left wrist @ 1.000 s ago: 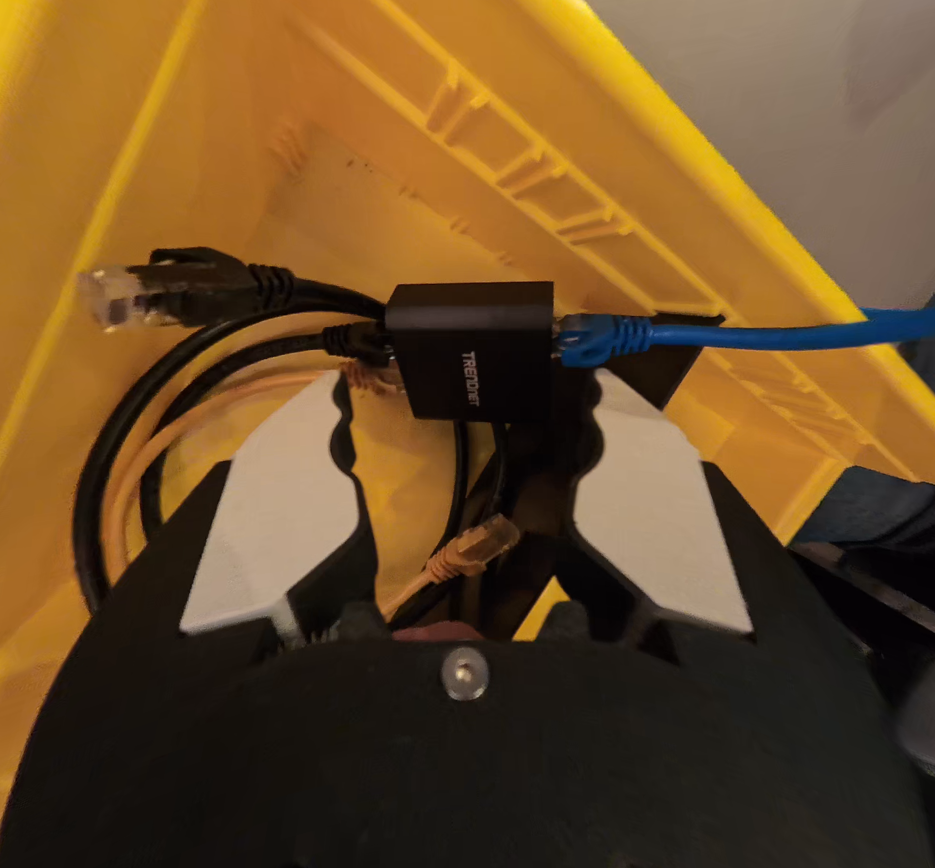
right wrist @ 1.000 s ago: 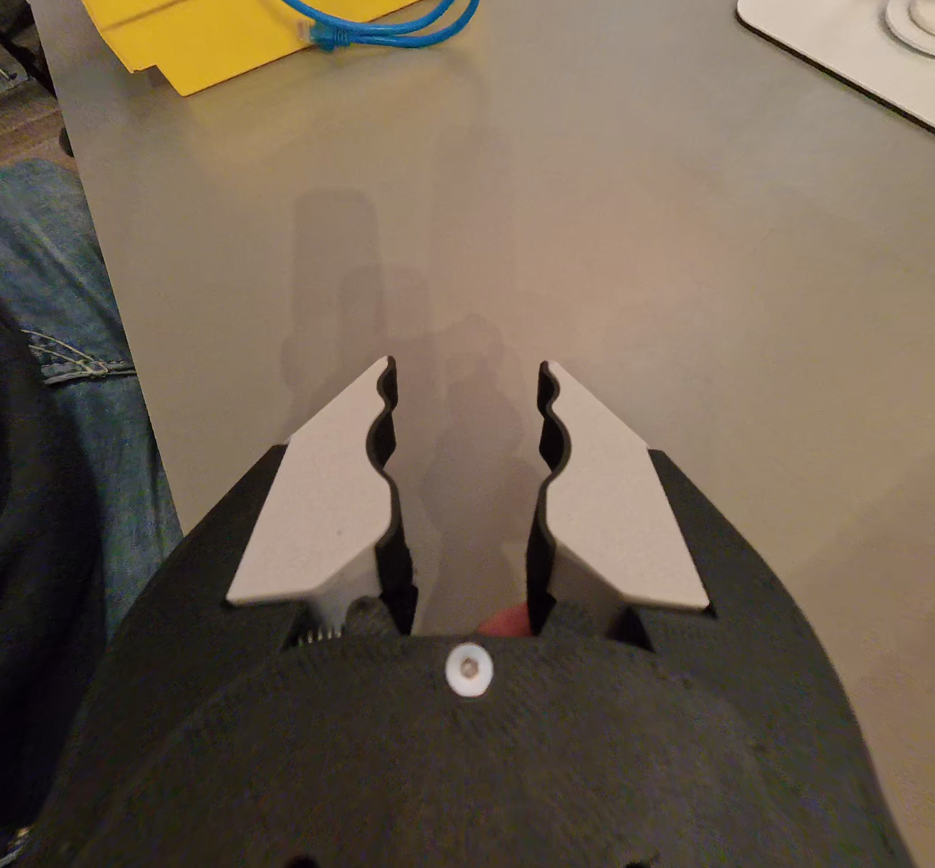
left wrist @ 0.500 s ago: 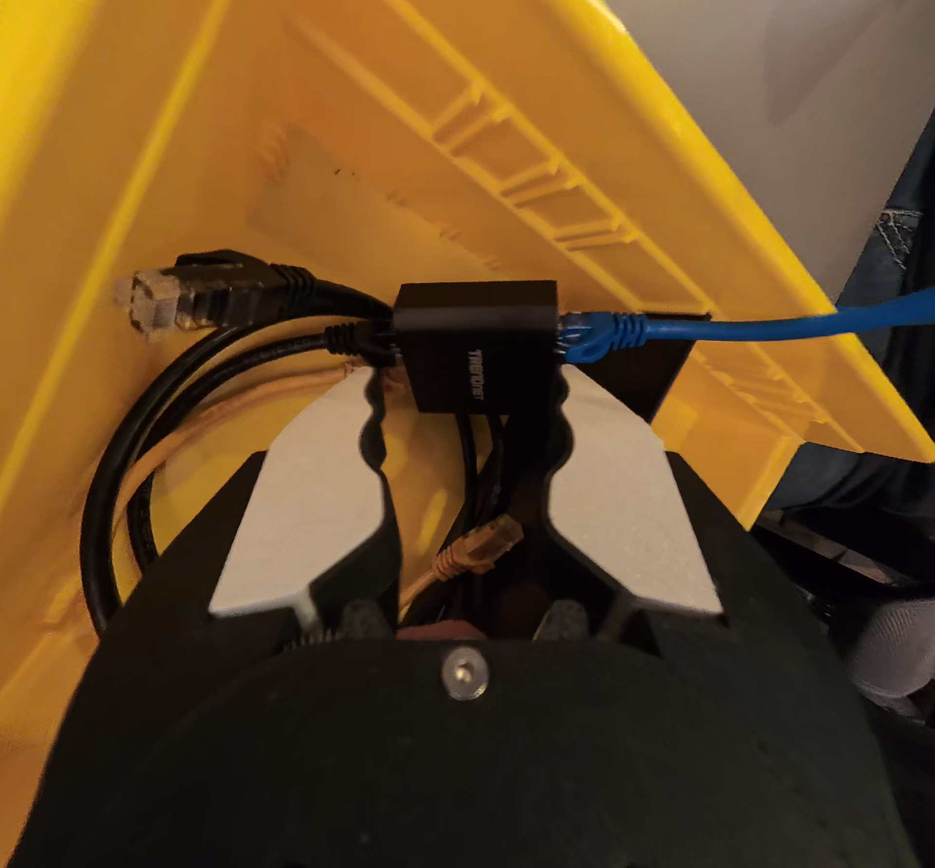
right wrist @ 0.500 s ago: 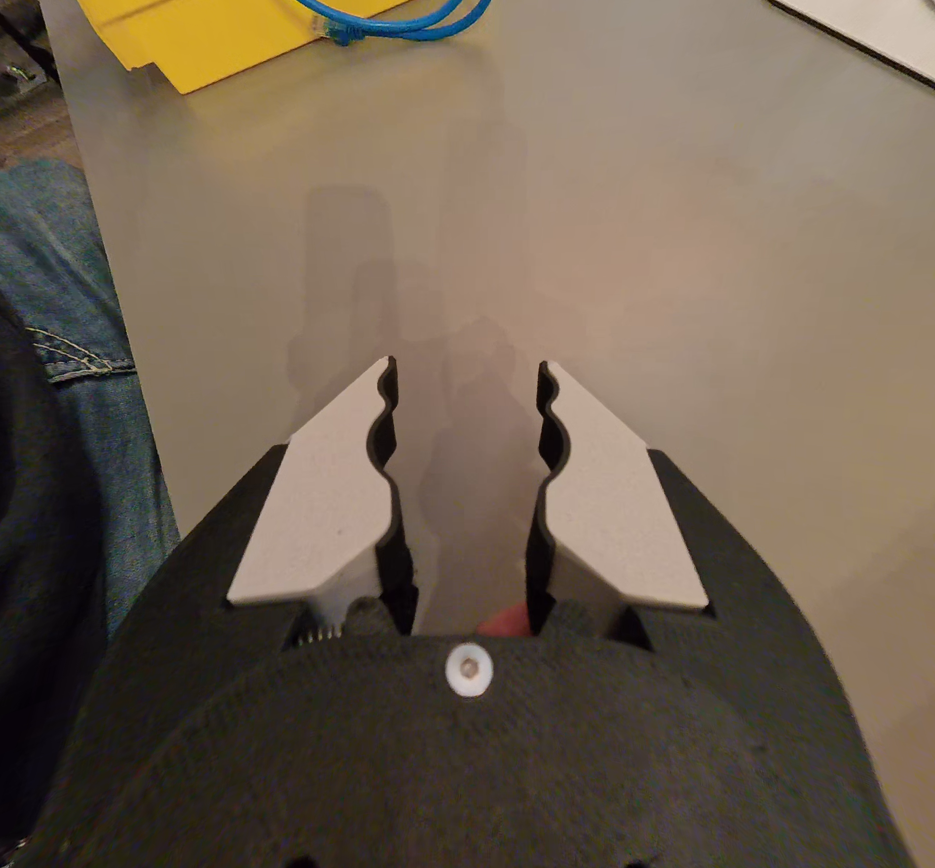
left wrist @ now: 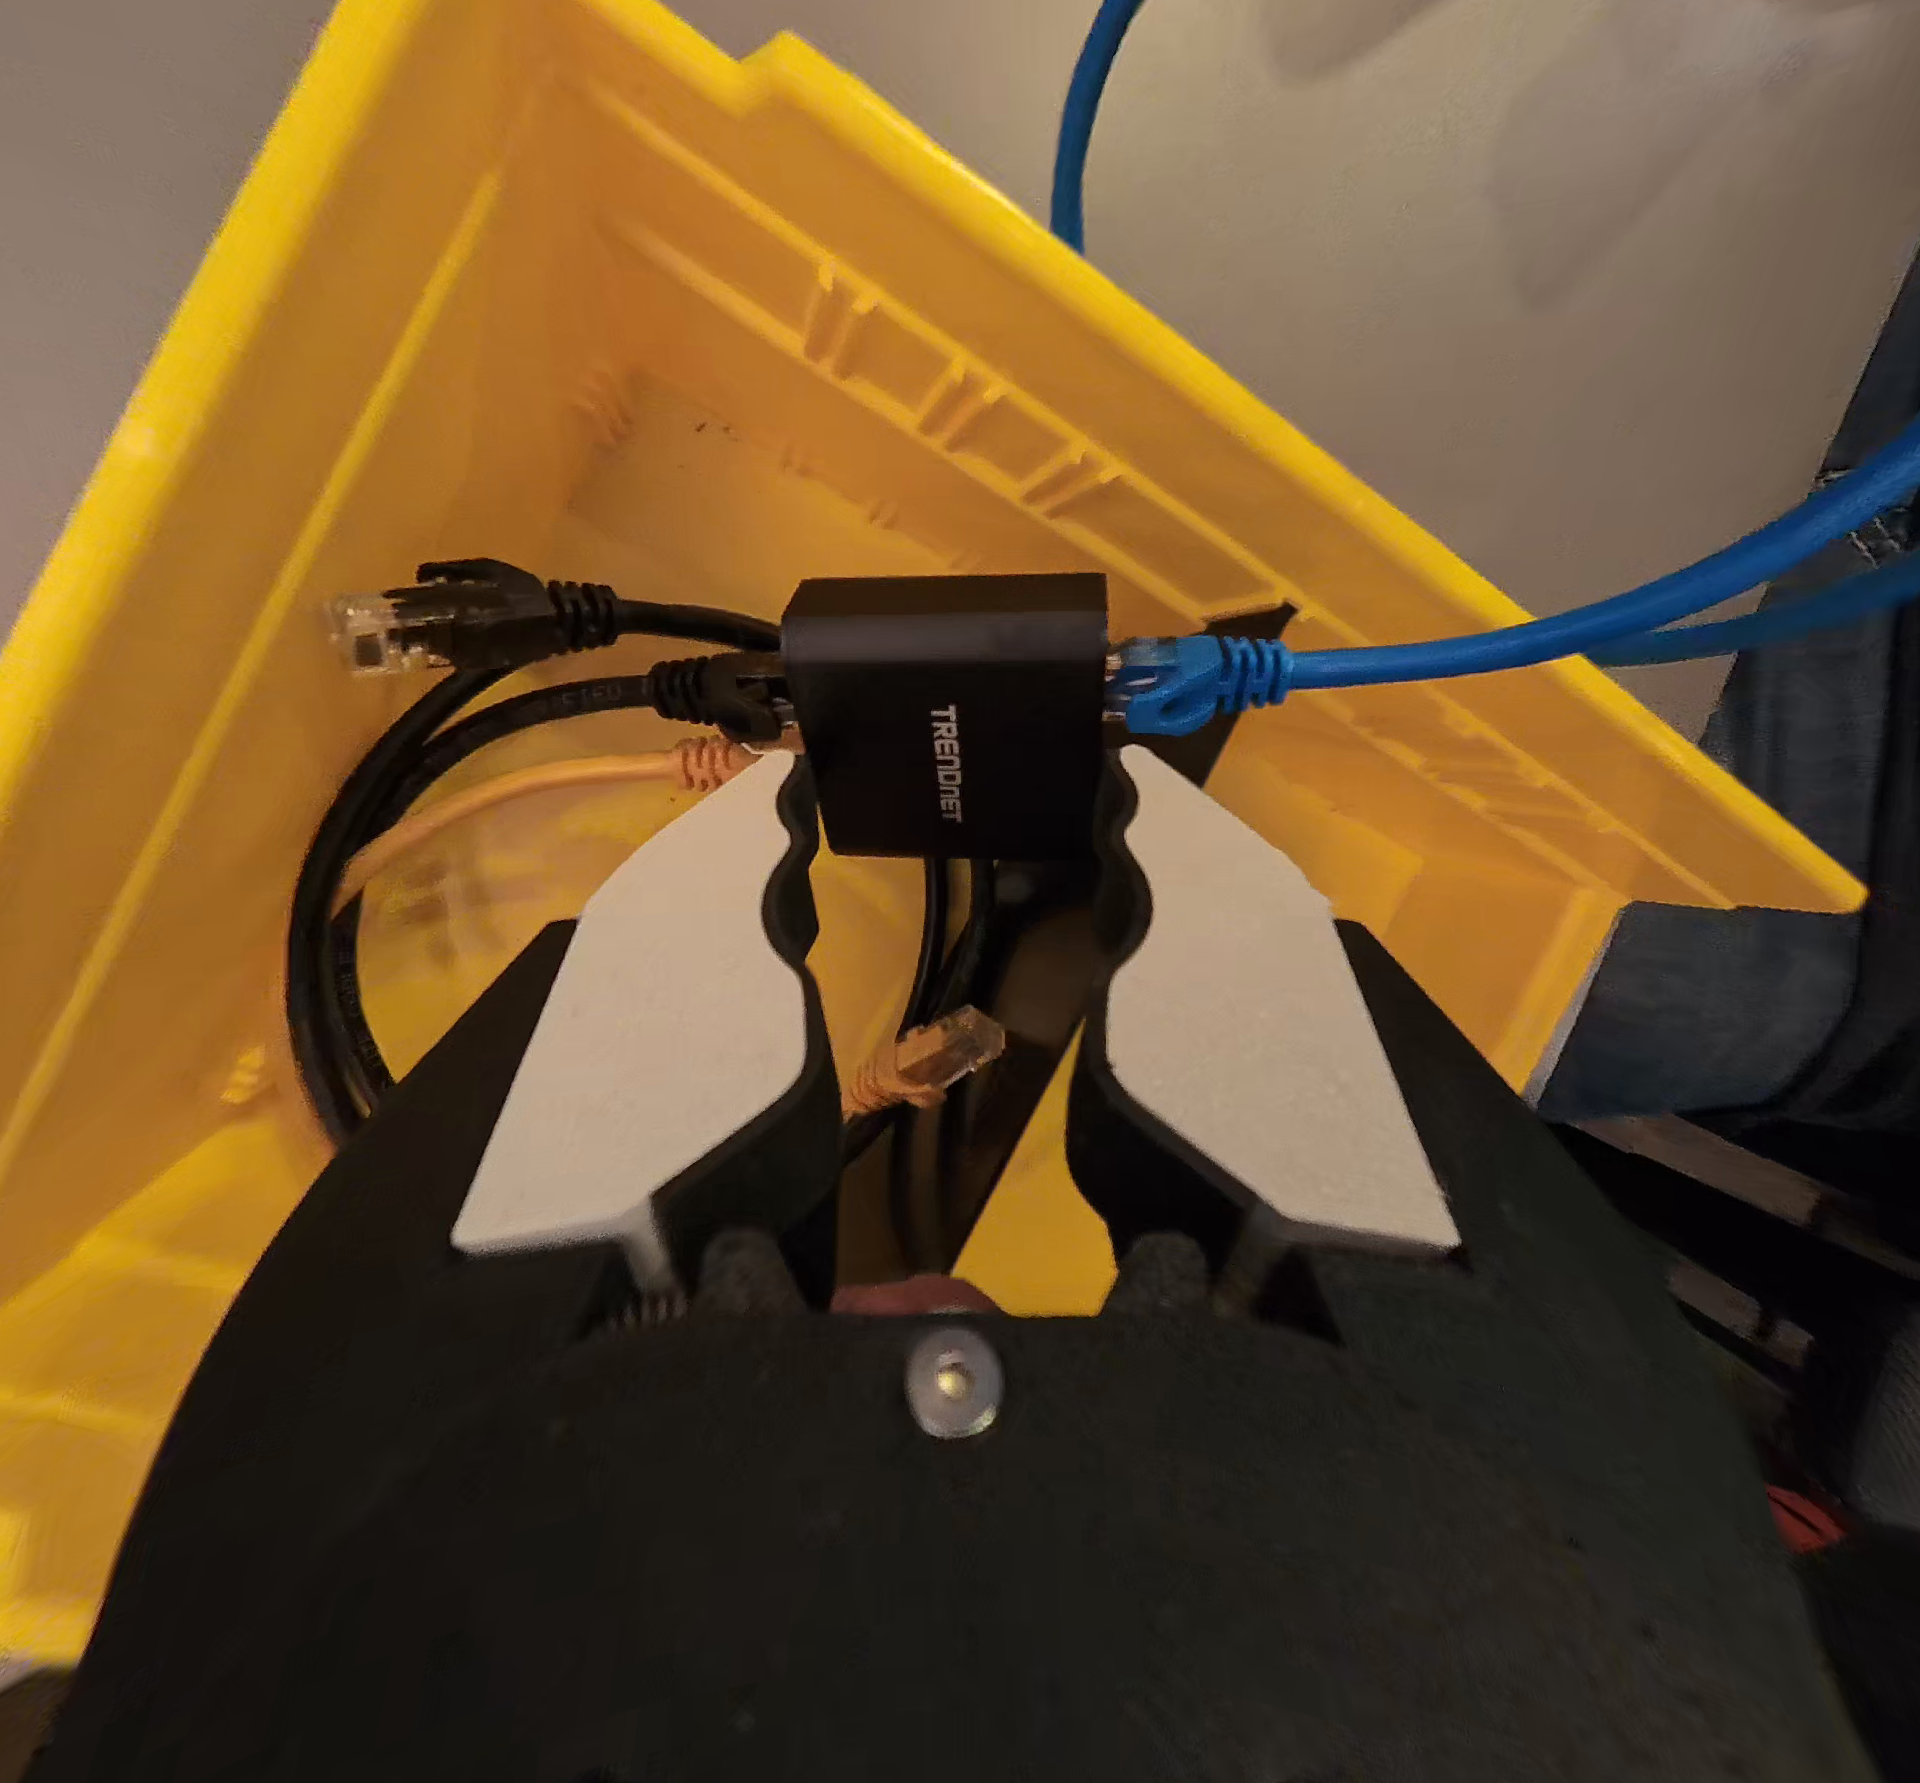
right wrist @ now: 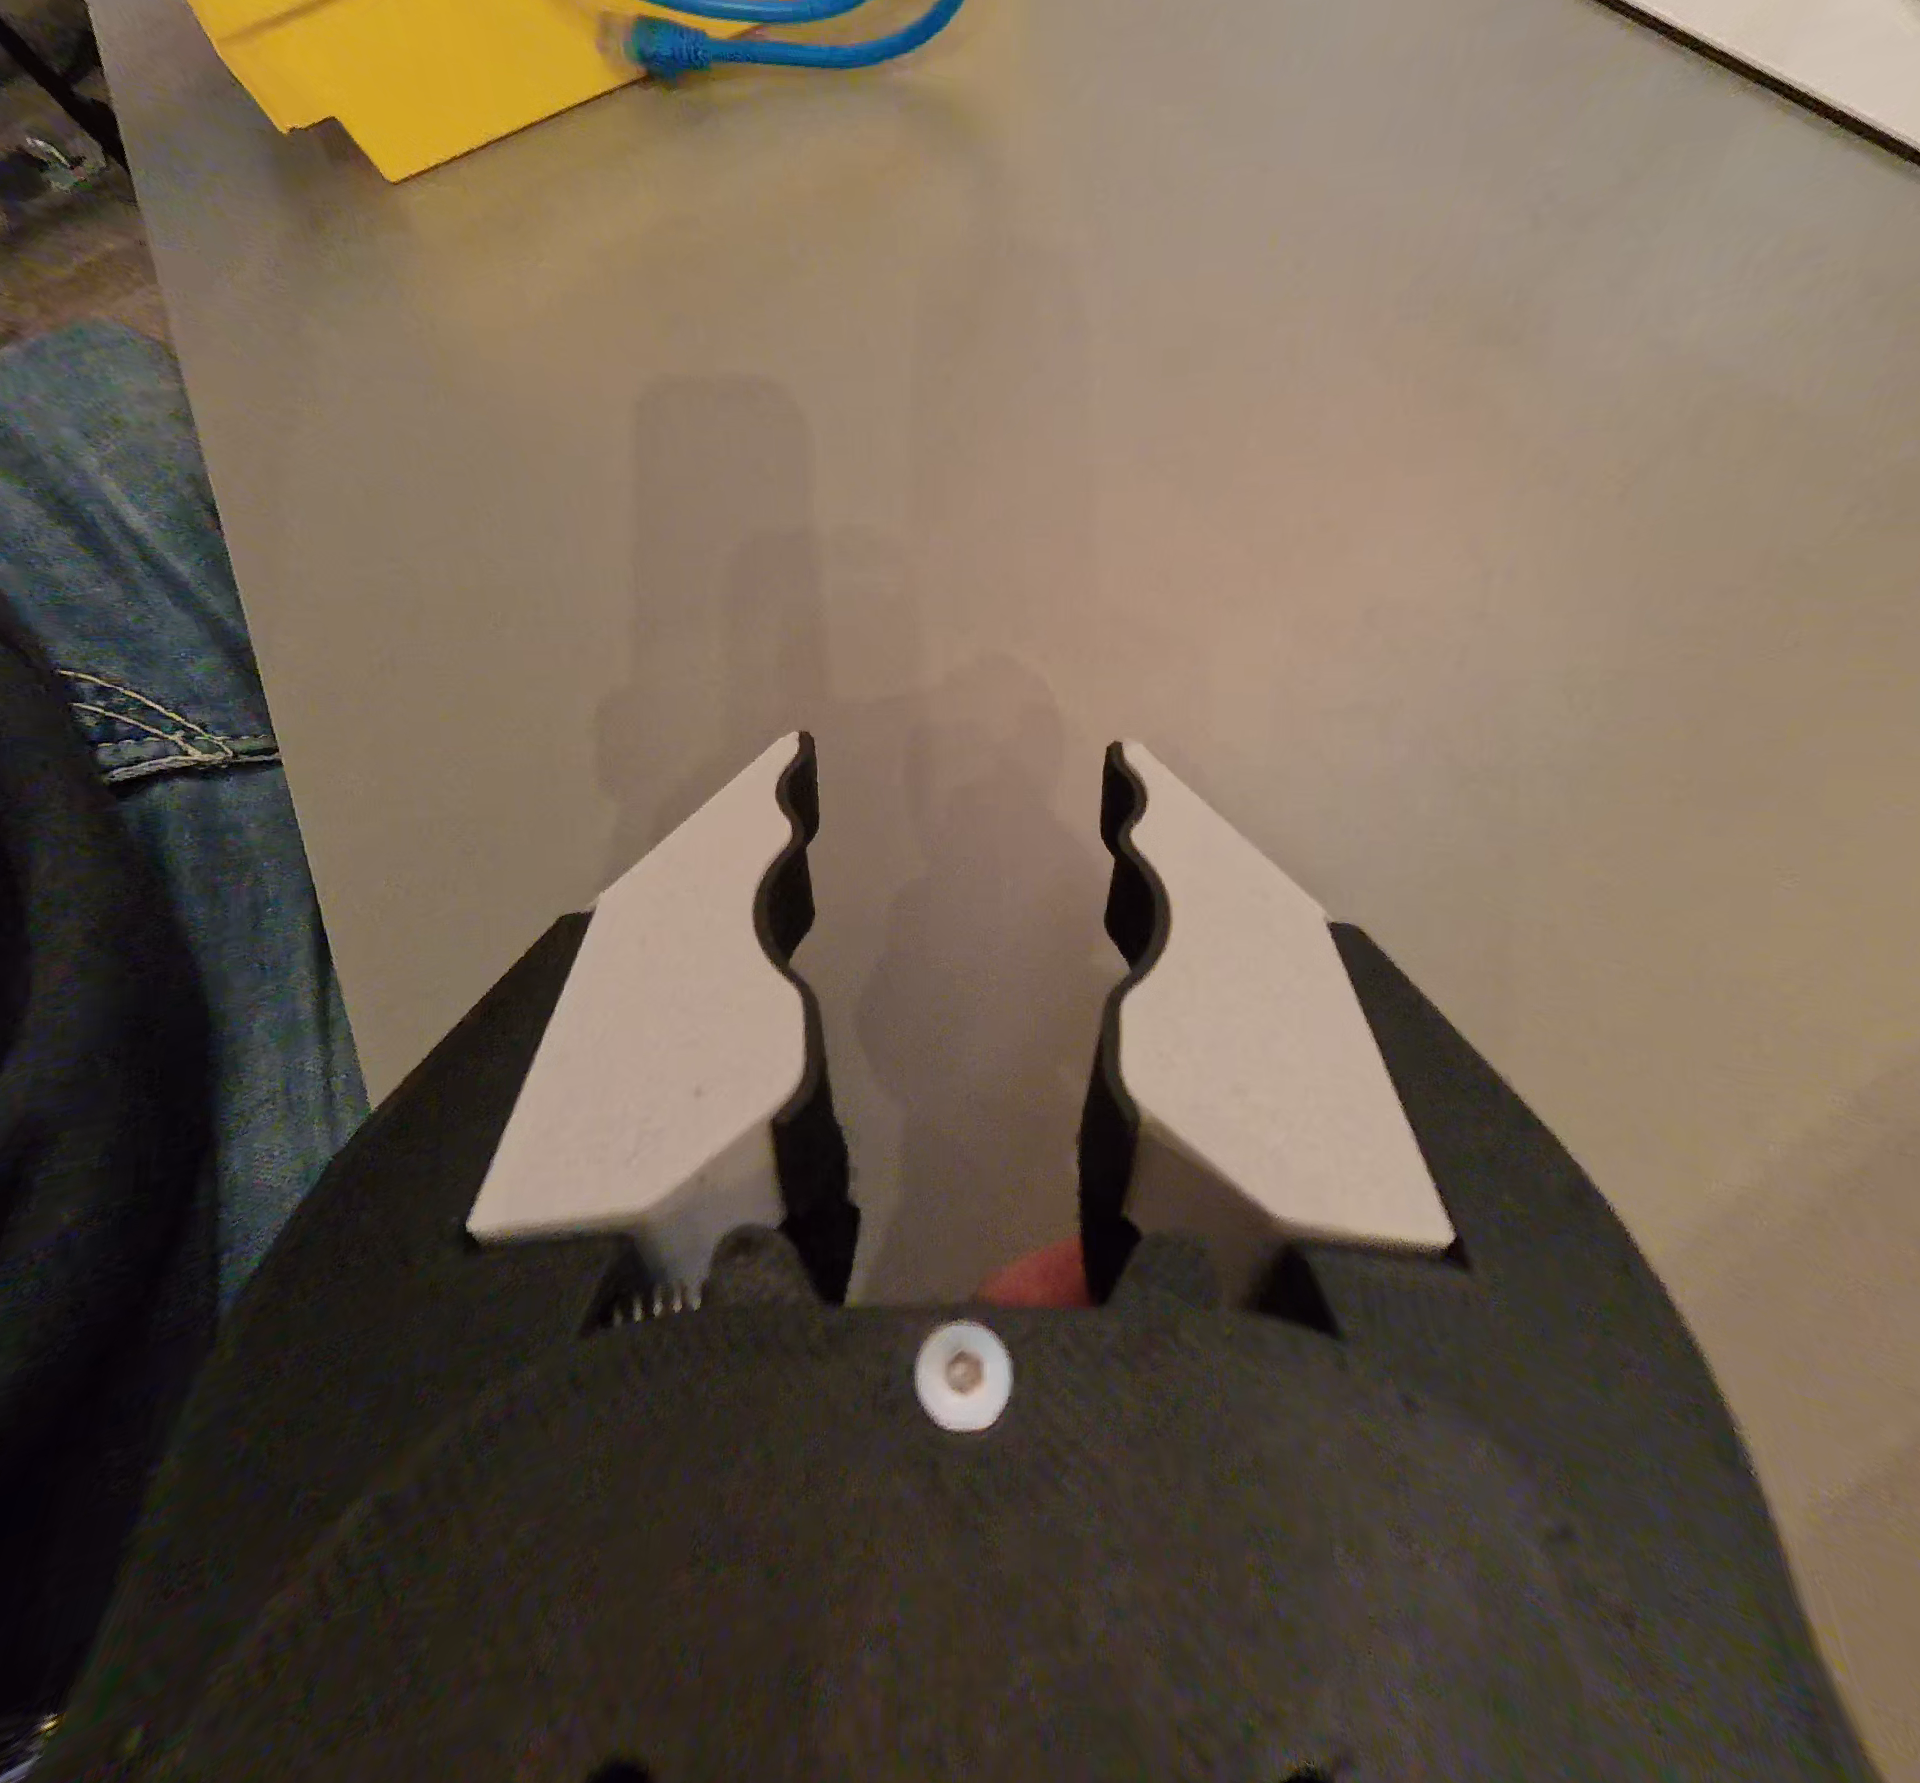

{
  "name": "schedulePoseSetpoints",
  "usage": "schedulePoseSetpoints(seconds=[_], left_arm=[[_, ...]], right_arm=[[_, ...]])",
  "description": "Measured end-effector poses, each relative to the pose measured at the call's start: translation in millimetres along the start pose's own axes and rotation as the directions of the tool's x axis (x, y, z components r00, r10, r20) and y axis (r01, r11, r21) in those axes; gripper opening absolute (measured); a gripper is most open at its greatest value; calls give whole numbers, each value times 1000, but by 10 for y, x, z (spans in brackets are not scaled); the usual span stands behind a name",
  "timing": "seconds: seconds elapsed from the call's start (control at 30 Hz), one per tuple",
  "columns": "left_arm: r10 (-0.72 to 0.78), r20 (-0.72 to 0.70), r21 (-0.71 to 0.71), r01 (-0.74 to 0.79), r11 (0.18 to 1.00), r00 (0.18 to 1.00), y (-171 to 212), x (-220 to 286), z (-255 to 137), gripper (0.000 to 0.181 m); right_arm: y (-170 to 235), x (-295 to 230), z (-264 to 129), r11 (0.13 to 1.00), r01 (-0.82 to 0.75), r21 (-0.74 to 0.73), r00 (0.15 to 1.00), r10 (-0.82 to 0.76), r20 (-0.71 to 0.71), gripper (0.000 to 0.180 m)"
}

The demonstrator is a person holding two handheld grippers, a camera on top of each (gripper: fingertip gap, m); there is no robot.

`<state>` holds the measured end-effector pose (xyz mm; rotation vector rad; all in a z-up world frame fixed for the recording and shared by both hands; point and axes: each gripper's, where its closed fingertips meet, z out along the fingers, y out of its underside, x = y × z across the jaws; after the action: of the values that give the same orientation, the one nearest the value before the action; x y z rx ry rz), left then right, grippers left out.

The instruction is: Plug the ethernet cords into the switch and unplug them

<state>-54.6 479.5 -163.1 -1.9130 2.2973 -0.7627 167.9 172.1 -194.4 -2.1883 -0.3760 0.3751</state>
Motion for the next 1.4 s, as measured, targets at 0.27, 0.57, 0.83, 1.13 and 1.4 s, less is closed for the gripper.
schedulePoseSetpoints(seconds=[0.27,0.57,0.83,1.13,1.4], left_arm=[[42,142,91,-55,994,989,-174,75,-483,51],[105,342,172,-172,970,934,-480,351,-1165,51],[270,387,77,-323,943,882,-1072,724,-1330,51],[304,305,18,-324,946,903,-1880,1033,-645,51],[213,242,49,-231,972,947,-2471,1210,290,51]], right_arm=[[-30,-12,9,1000,4,11,1000,-4,5,54],[-68,-26,-25,999,17,36,1000,-17,3,55],[-237,-80,-103,993,77,94,997,-75,-16,56],[-641,76,-497,947,270,176,939,-219,-266,57],[-1129,-374,-1157,763,569,307,794,-411,-448,33]])
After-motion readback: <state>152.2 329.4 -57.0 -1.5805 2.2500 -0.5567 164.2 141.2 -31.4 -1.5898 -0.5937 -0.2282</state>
